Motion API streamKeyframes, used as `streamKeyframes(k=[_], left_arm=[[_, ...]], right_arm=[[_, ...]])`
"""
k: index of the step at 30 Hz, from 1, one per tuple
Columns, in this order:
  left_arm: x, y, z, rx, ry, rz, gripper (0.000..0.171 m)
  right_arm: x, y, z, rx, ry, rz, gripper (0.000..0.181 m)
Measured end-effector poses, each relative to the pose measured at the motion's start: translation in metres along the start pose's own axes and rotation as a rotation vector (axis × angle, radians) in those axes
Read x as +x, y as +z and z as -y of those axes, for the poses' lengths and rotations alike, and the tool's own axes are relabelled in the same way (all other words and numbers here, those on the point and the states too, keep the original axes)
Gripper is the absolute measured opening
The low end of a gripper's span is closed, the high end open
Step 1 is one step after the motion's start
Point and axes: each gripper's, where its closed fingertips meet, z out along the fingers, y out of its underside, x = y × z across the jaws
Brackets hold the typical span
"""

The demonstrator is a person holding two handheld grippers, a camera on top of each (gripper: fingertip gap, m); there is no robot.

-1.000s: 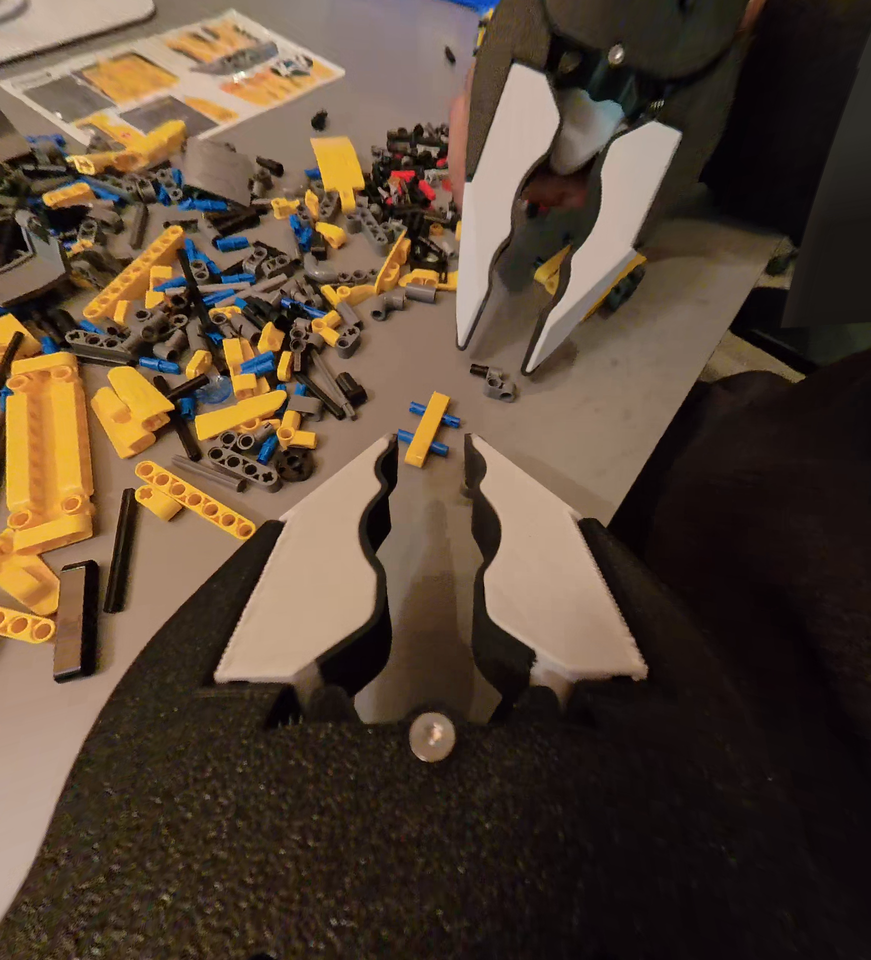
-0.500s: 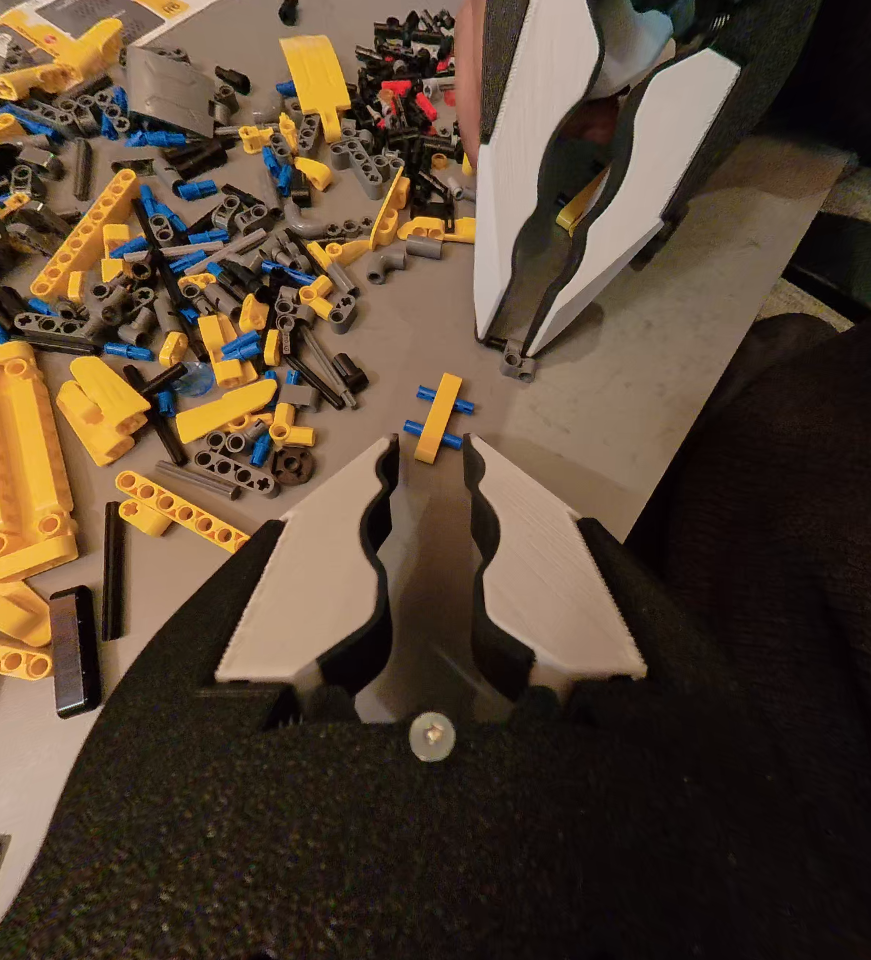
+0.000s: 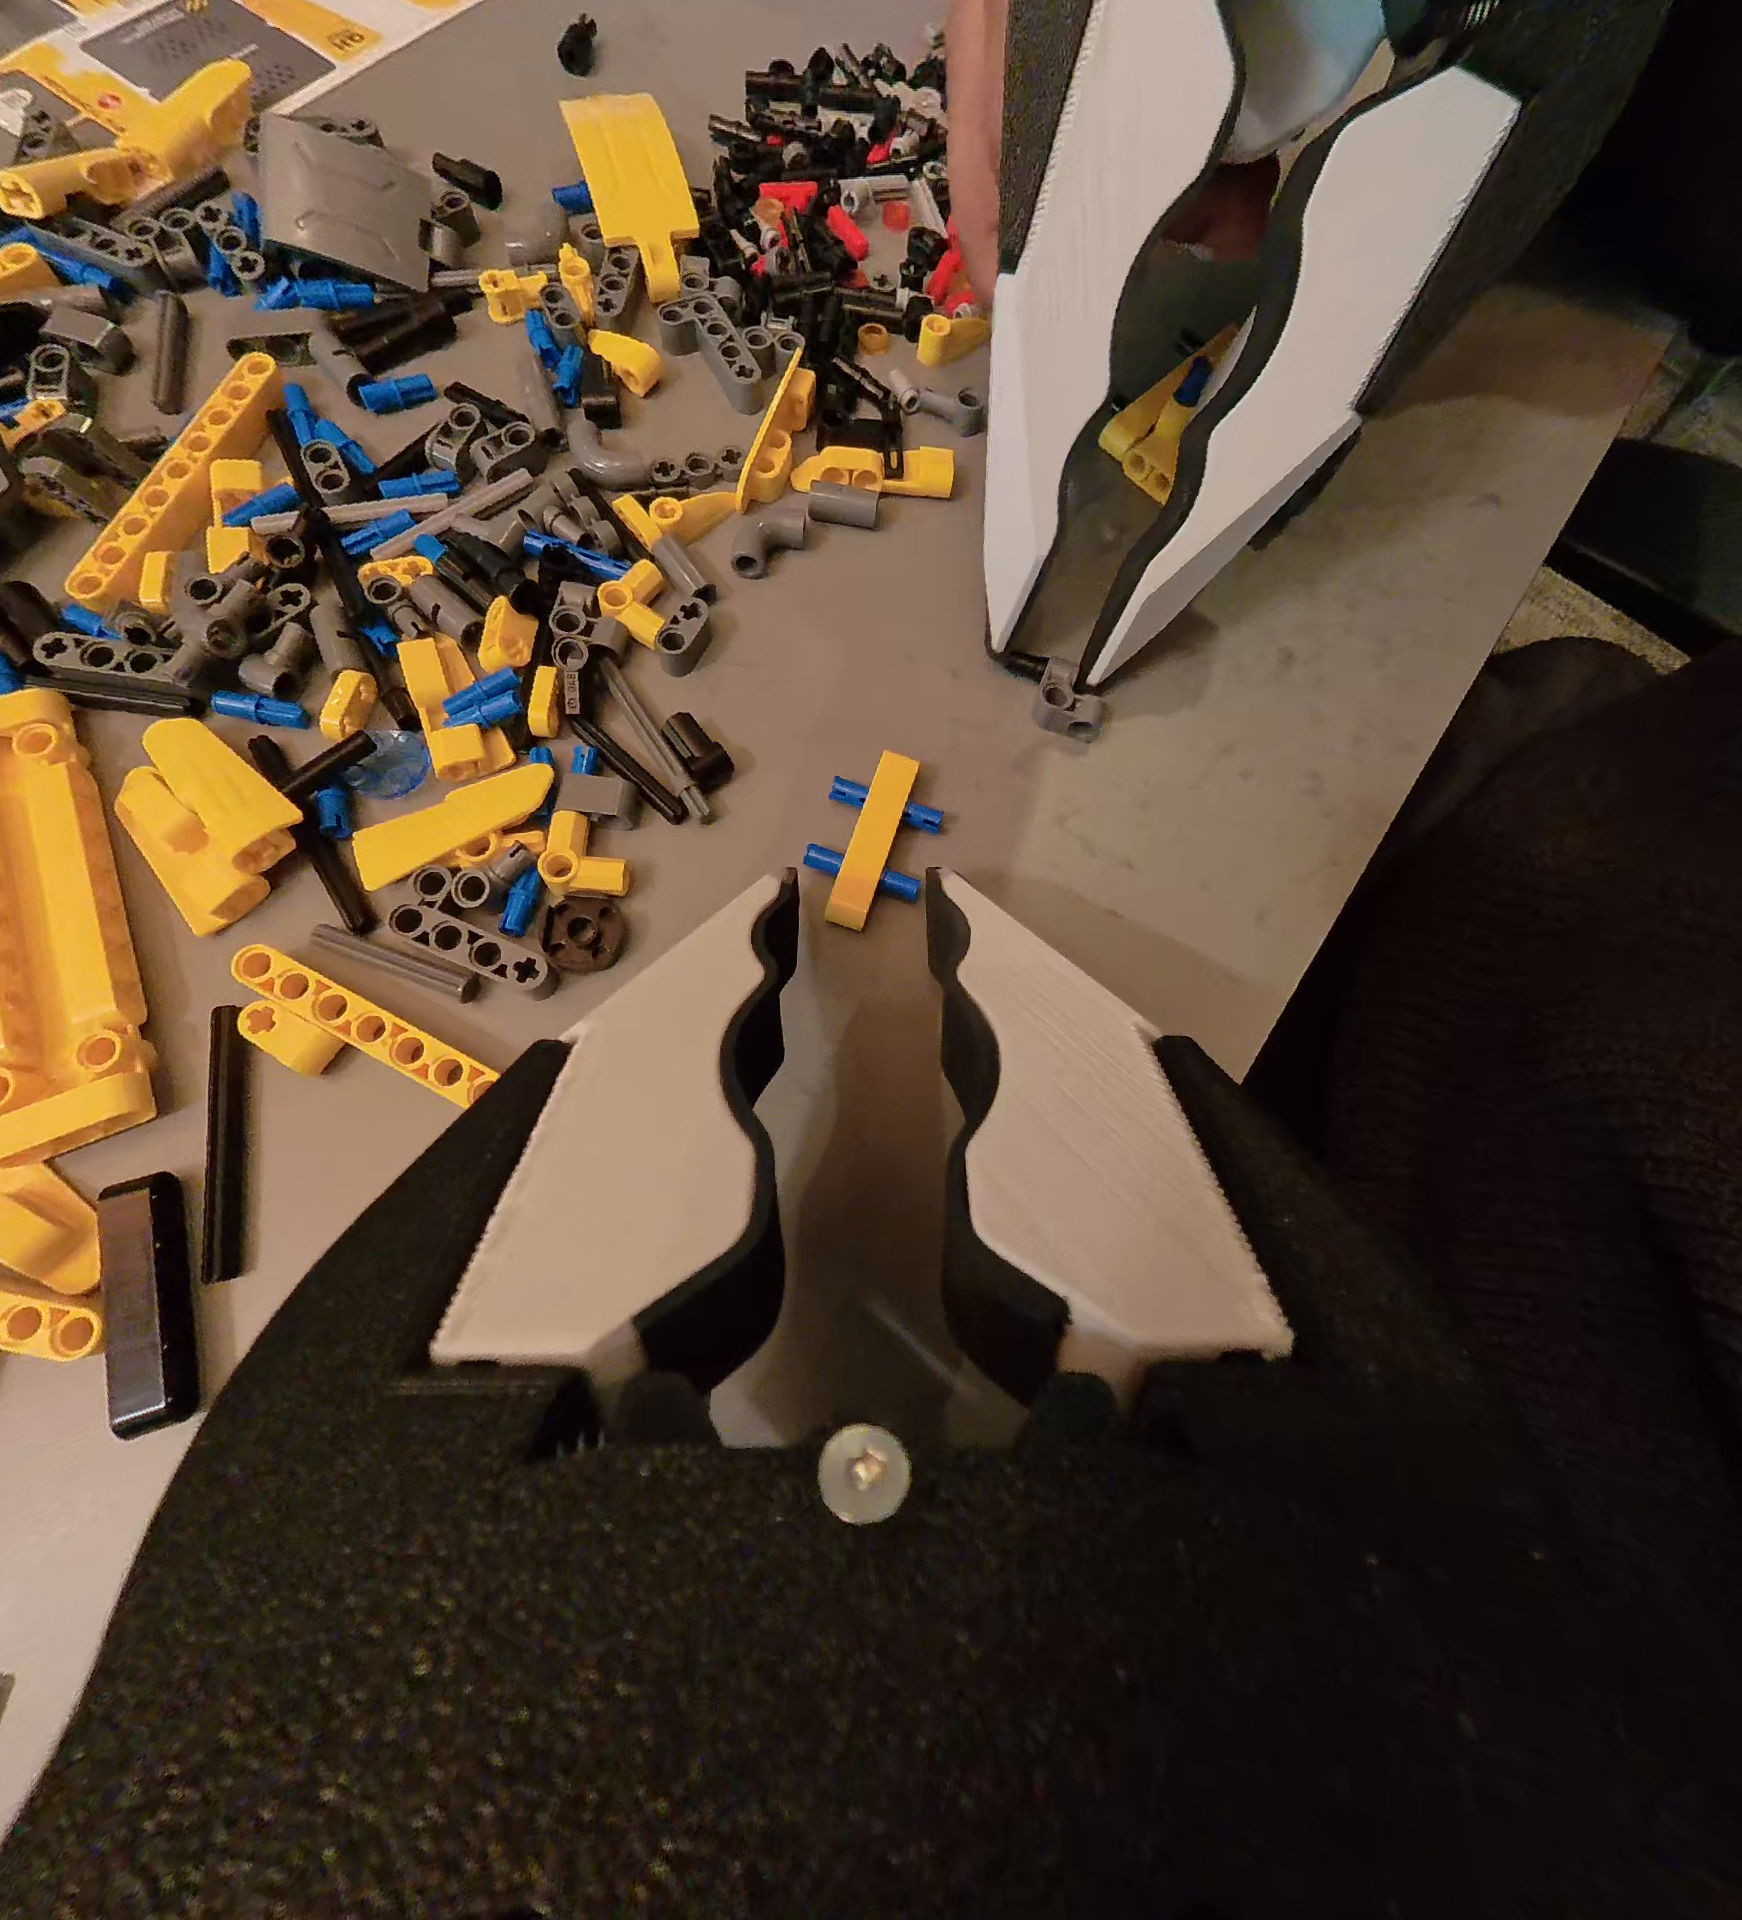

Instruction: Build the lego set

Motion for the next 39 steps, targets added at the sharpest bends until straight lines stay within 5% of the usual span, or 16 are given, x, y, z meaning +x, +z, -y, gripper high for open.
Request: streamKeyframes(k=[39], left_arm=[[-0.001, -0.011, 0.007, 0.088, -0.037, -0.017, 0.024]], right_arm=[[0.001, -0.003, 0.0, 0.001, -0.008, -0.014, 0.017]])
